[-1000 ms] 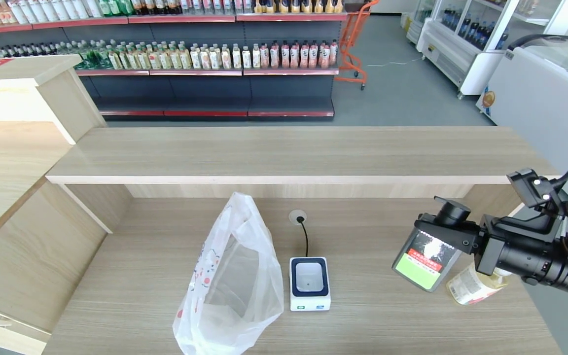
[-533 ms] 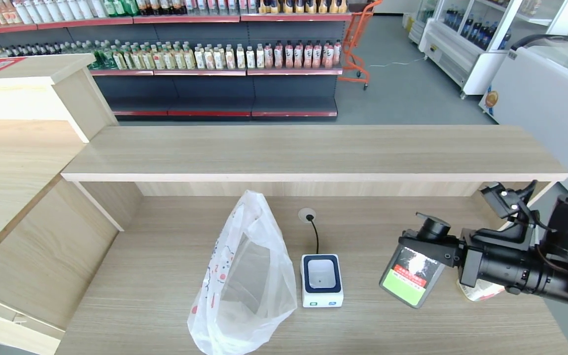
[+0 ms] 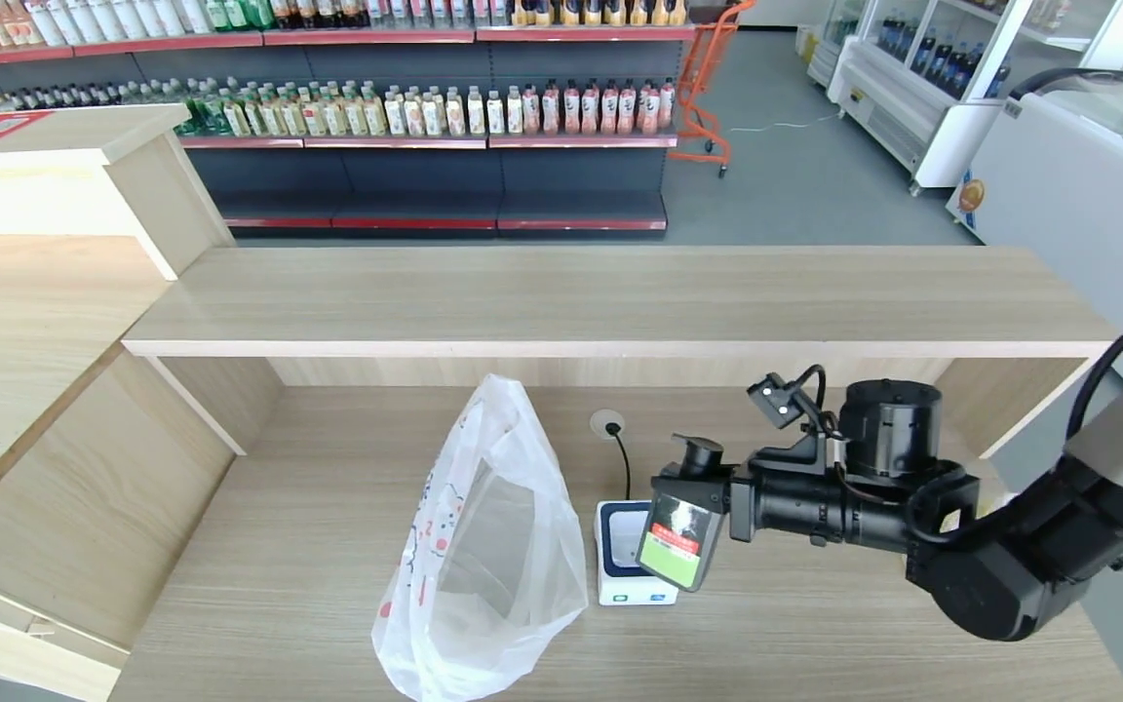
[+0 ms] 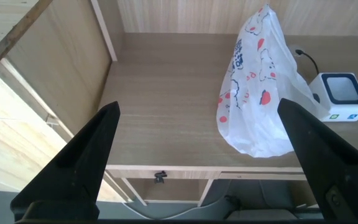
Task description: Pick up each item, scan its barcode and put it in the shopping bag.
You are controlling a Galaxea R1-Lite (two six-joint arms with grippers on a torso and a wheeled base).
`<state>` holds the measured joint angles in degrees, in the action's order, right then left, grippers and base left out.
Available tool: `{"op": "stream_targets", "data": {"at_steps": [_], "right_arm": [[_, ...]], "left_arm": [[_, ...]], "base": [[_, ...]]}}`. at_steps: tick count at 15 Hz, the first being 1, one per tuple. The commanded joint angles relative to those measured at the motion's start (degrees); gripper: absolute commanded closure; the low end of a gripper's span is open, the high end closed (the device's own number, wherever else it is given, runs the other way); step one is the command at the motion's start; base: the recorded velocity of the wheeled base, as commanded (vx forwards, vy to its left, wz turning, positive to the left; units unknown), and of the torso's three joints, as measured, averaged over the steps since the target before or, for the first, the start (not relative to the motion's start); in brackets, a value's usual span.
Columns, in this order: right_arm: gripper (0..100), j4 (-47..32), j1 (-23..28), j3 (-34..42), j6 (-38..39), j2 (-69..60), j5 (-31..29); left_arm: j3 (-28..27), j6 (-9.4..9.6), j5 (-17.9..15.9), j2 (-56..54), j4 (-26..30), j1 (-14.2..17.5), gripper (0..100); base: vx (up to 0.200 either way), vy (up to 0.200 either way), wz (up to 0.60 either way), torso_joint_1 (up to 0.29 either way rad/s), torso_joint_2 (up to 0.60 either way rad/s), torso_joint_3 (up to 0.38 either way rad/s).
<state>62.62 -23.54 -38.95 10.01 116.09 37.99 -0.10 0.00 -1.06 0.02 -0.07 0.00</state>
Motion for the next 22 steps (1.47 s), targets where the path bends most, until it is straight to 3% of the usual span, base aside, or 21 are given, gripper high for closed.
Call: {"op": "stream_targets", "data": {"at_steps": [1, 8, 12, 17, 22], "right_arm": [[100, -0.66, -4.23, -8.78, -2.89, 10.56, -0.02], [100, -0.92, -11.35, -26.71, -19.41, 26.73, -0.11], [100, -1.01, -13.64, -35.41, -23.81, 32.71, -0.11], [100, -1.01, -13.99, -38.83, -29.08, 37.19, -0.19], [100, -0.48, -14.96, -41.82, -29.7, 39.21, -2.83]], "left_arm": [[0.01, 0.0, 0.01, -0.02, -0.01, 0.0, 0], [0.01, 0.0, 0.01, -0.02, -0.01, 0.0, 0], [0.01, 0.0, 0.01, -0.02, -0.01, 0.0, 0], [0.01, 0.0, 0.01, -0.02, -0.01, 0.0, 0], [0.01, 0.0, 0.01, -0.02, -0.01, 0.0, 0]], "base": [[0.0, 0.0, 0.0, 0.0, 0.0, 0.0], [0.0, 0.0, 0.0, 0.0, 0.0, 0.0], [0.0, 0.0, 0.0, 0.0, 0.0, 0.0], [0.0, 0.0, 0.0, 0.0, 0.0, 0.0], [0.0, 0.0, 0.0, 0.0, 0.0, 0.0]]}}
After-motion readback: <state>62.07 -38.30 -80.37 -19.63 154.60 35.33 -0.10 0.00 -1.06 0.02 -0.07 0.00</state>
